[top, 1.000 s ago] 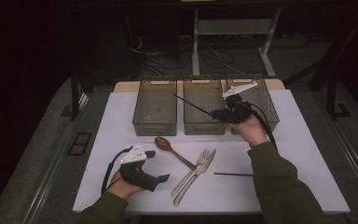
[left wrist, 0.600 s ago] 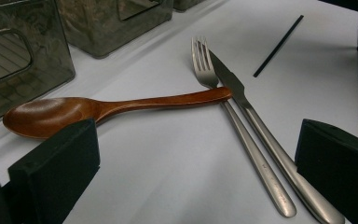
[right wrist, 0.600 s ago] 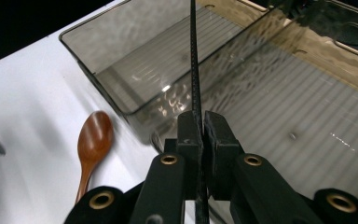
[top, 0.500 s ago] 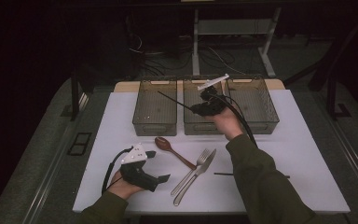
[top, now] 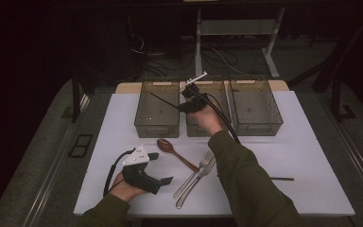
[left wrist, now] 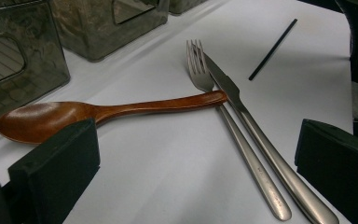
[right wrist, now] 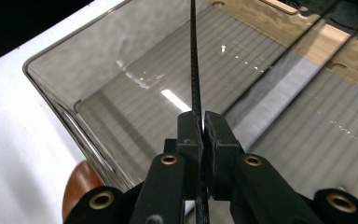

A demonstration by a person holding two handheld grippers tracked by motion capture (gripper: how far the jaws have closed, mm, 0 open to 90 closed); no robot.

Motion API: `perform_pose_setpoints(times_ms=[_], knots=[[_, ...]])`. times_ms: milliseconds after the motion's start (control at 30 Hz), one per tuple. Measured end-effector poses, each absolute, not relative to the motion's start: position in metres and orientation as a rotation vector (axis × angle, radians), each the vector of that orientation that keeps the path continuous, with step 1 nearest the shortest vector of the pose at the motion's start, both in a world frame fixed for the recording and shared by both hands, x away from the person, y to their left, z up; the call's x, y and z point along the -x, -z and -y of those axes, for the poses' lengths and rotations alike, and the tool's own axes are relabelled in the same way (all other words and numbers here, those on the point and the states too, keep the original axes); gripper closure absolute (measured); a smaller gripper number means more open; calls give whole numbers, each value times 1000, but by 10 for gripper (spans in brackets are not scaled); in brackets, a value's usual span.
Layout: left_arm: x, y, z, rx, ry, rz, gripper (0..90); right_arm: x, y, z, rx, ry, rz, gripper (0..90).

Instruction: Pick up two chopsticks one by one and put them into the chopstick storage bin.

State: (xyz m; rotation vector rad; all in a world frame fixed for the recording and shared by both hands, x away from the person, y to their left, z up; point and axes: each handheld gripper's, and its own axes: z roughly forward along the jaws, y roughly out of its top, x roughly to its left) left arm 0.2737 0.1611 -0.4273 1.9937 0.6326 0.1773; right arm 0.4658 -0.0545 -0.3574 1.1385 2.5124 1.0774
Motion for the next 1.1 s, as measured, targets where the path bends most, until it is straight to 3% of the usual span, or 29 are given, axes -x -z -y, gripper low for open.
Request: perform_pose_setpoints(times_ms=[633, 1100], knots=[[-274, 427, -161, -1991, -169, -625, 0, -476, 374, 9, -1174, -1020, -2546, 842], [-275, 427, -162, -2002, -183, -616, 0, -466, 361, 32, -1108, -1173, -2539, 505]])
